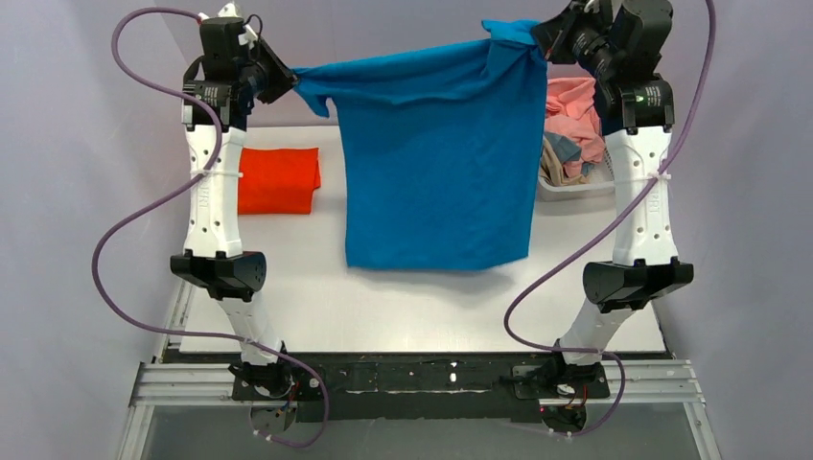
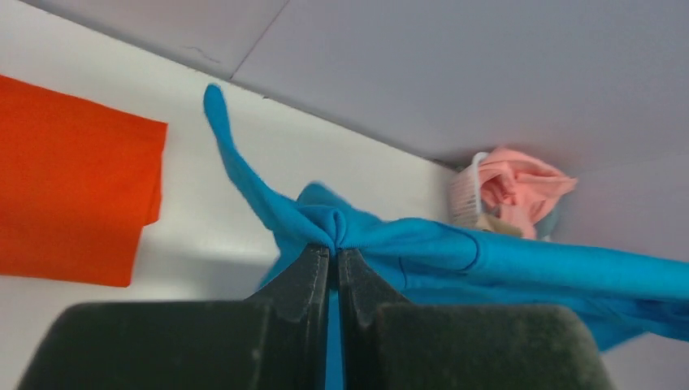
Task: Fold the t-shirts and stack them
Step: Flatten out the tshirt
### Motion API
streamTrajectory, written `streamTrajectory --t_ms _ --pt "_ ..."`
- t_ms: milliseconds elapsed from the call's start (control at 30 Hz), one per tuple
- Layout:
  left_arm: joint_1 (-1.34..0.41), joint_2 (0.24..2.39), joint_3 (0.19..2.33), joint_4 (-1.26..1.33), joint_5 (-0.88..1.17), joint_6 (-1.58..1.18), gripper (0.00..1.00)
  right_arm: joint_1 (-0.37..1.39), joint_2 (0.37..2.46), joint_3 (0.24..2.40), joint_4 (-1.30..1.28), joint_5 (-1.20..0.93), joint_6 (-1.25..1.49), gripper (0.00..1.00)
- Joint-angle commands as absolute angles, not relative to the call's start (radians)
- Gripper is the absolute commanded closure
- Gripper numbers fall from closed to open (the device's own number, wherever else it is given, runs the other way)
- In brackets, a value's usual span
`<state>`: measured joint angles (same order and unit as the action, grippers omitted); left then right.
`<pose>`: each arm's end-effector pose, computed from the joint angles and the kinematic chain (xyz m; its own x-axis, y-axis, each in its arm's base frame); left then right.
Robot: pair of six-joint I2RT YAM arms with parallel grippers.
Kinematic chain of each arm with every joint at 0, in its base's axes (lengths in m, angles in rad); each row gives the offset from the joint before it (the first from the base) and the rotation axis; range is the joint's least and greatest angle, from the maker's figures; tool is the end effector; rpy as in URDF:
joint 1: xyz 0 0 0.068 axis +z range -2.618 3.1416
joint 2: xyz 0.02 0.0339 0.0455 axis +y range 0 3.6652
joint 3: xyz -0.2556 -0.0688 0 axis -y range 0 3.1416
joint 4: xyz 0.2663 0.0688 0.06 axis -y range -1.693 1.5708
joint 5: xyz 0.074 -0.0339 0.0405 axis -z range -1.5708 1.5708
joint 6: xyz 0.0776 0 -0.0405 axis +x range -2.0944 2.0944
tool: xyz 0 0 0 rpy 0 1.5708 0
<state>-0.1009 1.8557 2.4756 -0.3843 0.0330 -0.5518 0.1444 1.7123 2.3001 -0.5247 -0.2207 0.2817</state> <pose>0.4187 -0.0450 0.5977 0.1283 -0.5396 -0.8321 0.2347 0.8317 -0.5032 0.3873 0.0735 0.5736 -0.0392 0.2684 -0.9625 -0.3599 0.8948 0.2642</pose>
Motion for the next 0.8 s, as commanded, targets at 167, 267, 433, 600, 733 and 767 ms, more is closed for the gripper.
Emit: streamTrajectory --t_ms 167,267,433,600,733,767 --pt "-0.002 1.643 2.403 -0.251 0.277 -0.709 1.0 0.096 1.402 2.096 -0.256 -0.32 0.27 0.99" --pt "-0.002 1.515 2.147 -0.313 0.281 -0.642 1.0 0.098 1.268 1.823 -0.364 -0.307 0.251 0.99" --pt "-0.002 1.313 1.598 -0.336 0.281 -0.56 1.0 0.098 0.979 1.2 -0.364 -0.344 0.353 0.99" --pt "-0.002 1.239 1.169 -0.295 0.233 -0.604 0.94 0.099 0.844 0.802 -0.387 -0.405 0.454 0.74" --pt "-0.002 1.278 1.084 -0.412 0.089 -0.615 0.1 0.1 0.854 0.719 -0.59 -0.336 0.43 0.3" --pt "-0.002 1.289 1.09 -0.437 0.072 -0.614 0.03 0.1 0.859 0.72 -0.628 -0.312 0.422 0.25"
